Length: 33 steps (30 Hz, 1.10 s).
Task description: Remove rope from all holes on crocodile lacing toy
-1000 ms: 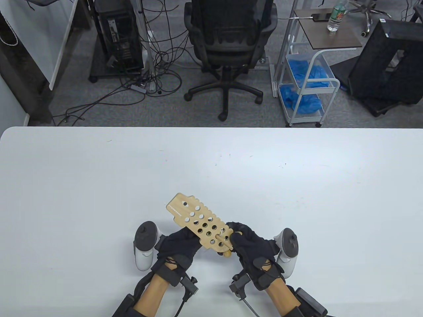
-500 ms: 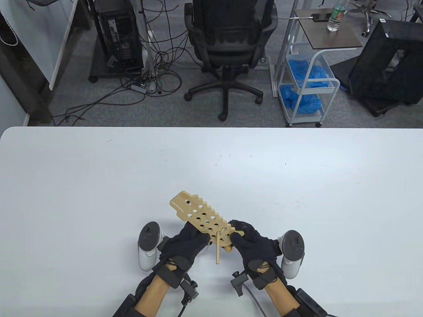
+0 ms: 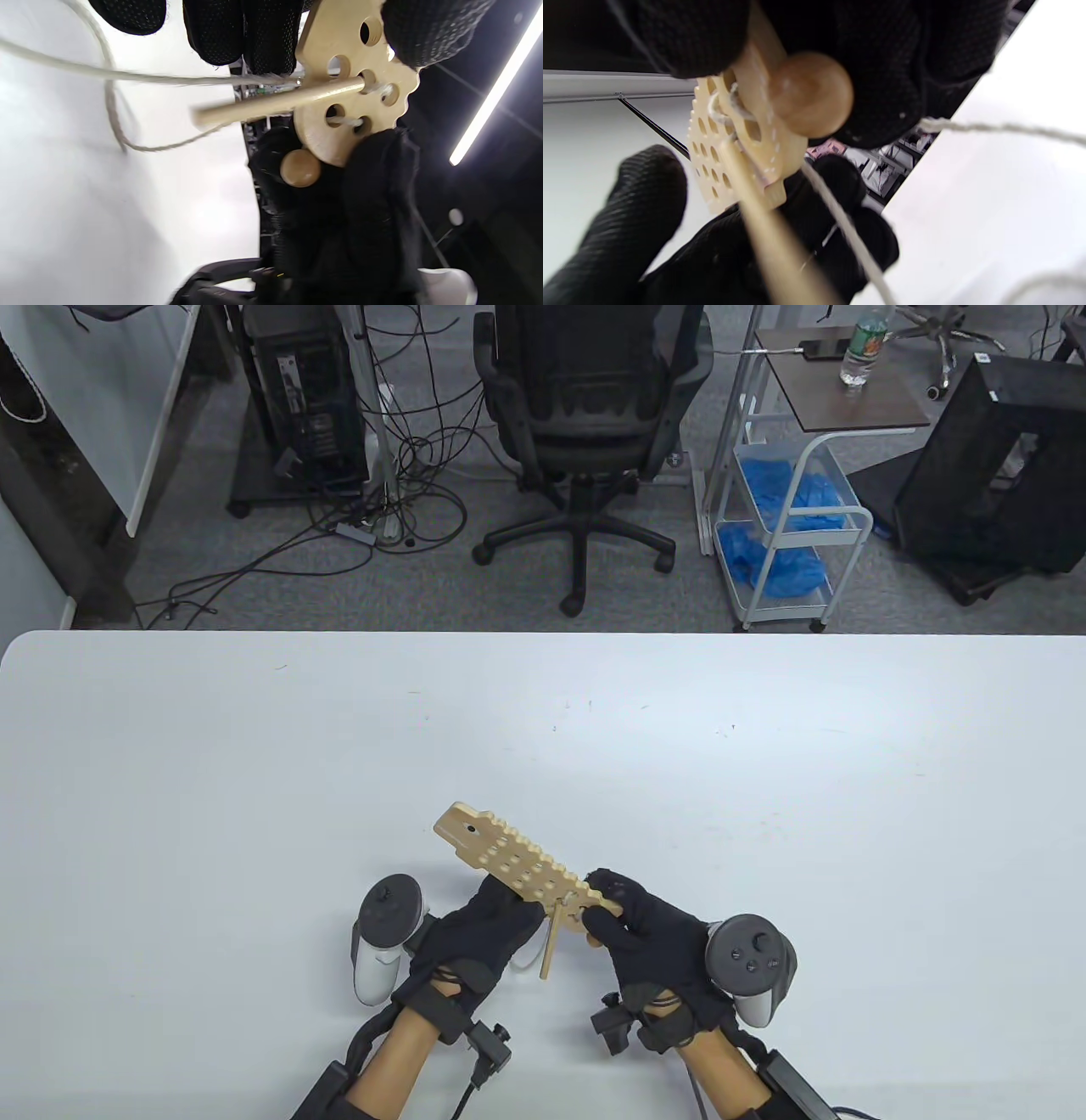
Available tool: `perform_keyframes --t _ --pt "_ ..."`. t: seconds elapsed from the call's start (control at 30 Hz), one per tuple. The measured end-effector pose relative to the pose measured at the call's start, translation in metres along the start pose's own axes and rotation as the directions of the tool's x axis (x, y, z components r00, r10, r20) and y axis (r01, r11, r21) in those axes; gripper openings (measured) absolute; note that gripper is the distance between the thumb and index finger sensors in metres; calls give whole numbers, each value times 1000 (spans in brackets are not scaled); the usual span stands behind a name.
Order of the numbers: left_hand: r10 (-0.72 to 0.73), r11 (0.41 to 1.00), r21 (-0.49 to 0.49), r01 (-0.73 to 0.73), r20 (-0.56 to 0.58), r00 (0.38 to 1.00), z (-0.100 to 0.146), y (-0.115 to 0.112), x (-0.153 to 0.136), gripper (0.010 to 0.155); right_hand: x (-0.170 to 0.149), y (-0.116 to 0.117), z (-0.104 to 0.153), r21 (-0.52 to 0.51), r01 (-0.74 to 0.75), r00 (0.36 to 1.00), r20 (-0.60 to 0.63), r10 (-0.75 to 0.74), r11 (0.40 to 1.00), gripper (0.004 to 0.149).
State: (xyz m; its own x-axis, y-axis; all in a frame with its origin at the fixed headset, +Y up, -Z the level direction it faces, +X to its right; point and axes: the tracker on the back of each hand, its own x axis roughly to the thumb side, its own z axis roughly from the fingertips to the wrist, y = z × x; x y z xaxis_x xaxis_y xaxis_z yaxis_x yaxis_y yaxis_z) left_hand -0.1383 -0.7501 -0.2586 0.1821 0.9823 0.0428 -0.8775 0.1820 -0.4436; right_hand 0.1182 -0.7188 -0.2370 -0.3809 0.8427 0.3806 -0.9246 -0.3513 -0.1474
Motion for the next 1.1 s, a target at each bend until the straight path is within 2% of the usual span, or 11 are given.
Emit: perform_keyframes --t 0.17,0.23,0.33,0.4,0.5,0.6,0.7,0.9,1.1 --pt "-209 976 65 210 -10 978 3 -5 9 95 4 -1 3 -47 -17 1000 7 17 999 47" --pt "-296 950 99 296 -17 955 4 -7 15 96 3 -1 4 -63 -13 1000 -5 13 998 47" --pt "-451 880 145 452 -36 892 6 -10 23 95 -1 -1 6 -88 14 999 -33 -17 996 47" --pt "-491 853 176 492 -52 869 8 -12 25 94 -3 0 6 -92 30 998 -44 -34 995 47" --pt "-474 854 212 476 -60 878 9 -14 23 91 -9 3 7 -77 65 996 -63 -70 995 47" --pt "-438 862 261 436 -53 897 10 -11 21 79 -16 6 7 -69 139 984 -101 -146 988 47" --pt "-429 868 255 426 -46 902 10 -8 23 75 -20 3 5 -88 172 975 -129 -182 981 47" --pt "-508 815 278 508 -78 858 11 -2 26 69 -31 -8 2 -133 150 964 -201 -175 980 47" --pt "-483 816 315 484 -89 871 12 14 25 59 -51 -19 -1 -193 225 906 -318 -278 955 47"
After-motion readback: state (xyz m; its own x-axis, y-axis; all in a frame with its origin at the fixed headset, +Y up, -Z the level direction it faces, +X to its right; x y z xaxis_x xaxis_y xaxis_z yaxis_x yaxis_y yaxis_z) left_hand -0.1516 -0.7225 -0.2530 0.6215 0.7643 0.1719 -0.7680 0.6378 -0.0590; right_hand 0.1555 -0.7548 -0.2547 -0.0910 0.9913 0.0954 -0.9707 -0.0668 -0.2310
